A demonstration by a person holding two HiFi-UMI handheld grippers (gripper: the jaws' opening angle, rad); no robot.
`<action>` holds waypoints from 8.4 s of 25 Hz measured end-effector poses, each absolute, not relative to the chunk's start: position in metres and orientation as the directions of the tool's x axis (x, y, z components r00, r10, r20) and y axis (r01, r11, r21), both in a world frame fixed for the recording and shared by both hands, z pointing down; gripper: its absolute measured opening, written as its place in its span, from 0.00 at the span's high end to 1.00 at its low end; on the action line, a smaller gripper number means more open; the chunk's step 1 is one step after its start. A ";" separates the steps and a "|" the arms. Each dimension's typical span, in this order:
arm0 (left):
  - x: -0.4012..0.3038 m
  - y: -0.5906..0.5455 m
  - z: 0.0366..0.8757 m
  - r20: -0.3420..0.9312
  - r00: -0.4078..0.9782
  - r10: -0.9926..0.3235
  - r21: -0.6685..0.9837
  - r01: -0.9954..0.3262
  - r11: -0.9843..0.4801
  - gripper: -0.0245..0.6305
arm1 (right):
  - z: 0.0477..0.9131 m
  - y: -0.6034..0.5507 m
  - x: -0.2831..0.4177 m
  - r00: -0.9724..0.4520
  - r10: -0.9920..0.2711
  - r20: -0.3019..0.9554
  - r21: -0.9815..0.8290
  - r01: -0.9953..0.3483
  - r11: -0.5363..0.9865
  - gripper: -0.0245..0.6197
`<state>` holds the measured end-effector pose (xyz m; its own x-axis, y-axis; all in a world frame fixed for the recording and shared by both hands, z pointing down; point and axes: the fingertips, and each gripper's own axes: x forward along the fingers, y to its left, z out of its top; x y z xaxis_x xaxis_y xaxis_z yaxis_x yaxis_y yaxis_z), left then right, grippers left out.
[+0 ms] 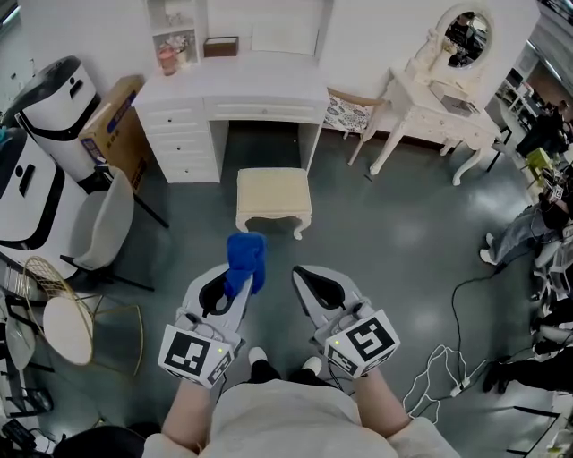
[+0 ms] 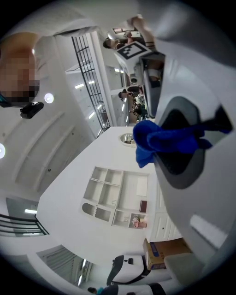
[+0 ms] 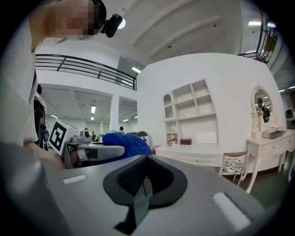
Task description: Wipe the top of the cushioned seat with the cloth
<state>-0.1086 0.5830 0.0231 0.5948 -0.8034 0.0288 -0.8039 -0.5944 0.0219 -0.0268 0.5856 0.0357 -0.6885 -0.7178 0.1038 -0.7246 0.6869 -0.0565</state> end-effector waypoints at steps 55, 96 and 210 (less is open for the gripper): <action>-0.093 0.253 0.046 0.060 0.531 -0.845 0.036 -0.847 -0.530 0.88 | 0.062 0.250 -0.012 -0.766 -0.635 0.100 -0.149 -0.642 0.752 0.96; -0.228 0.090 0.063 0.075 0.767 -0.637 0.087 -0.641 -0.762 0.88 | 0.071 0.115 -0.139 -0.493 -0.856 0.154 -0.140 -0.869 0.475 0.96; -0.142 -0.141 0.653 0.797 0.300 -0.524 0.167 -0.943 -0.287 0.89 | 0.456 -0.137 0.006 -0.698 -0.579 0.422 -0.383 -0.716 0.584 0.96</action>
<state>-0.1423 -0.1413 0.6532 0.3002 -0.5236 0.7973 -0.9433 -0.2873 0.1665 0.0060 -0.1375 0.4557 -0.6981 -0.5786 0.4217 -0.7155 0.5842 -0.3830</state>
